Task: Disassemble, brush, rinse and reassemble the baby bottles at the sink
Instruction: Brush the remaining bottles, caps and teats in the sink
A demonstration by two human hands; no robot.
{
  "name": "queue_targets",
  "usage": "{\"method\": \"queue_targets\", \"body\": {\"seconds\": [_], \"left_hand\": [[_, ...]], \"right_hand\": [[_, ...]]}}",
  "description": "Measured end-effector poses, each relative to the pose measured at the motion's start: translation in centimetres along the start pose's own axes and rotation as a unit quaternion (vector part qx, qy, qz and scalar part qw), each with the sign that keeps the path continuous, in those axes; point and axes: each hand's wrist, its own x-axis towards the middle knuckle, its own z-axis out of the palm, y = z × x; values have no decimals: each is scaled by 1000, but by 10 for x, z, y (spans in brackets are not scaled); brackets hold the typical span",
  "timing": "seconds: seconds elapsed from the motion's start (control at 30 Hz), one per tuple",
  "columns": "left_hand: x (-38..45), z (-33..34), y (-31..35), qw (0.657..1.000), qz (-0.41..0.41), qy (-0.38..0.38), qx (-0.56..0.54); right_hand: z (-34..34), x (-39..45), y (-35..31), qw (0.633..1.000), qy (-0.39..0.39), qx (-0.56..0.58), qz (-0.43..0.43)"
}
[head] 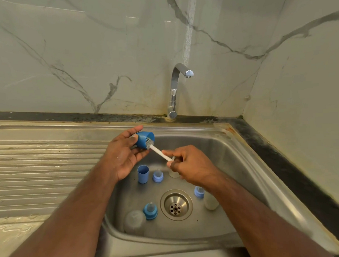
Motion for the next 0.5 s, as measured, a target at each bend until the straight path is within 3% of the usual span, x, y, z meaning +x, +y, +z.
{"method": "queue_targets", "body": {"seconds": [0.1, 0.23, 0.4, 0.5], "left_hand": [[0, -2, 0, 1000, 3, 10, 3], [1, -3, -2, 1000, 4, 16, -2], [3, -1, -3, 1000, 16, 4, 20], [2, -3, -3, 1000, 24, 2, 17]], "right_hand": [[-5, 1, -4, 993, 15, -119, -15], [-3, -4, -6, 954, 73, -285, -50], [3, 0, -4, 950, 63, -306, -31], [-1, 2, -6, 972, 27, -232, -22]]}}
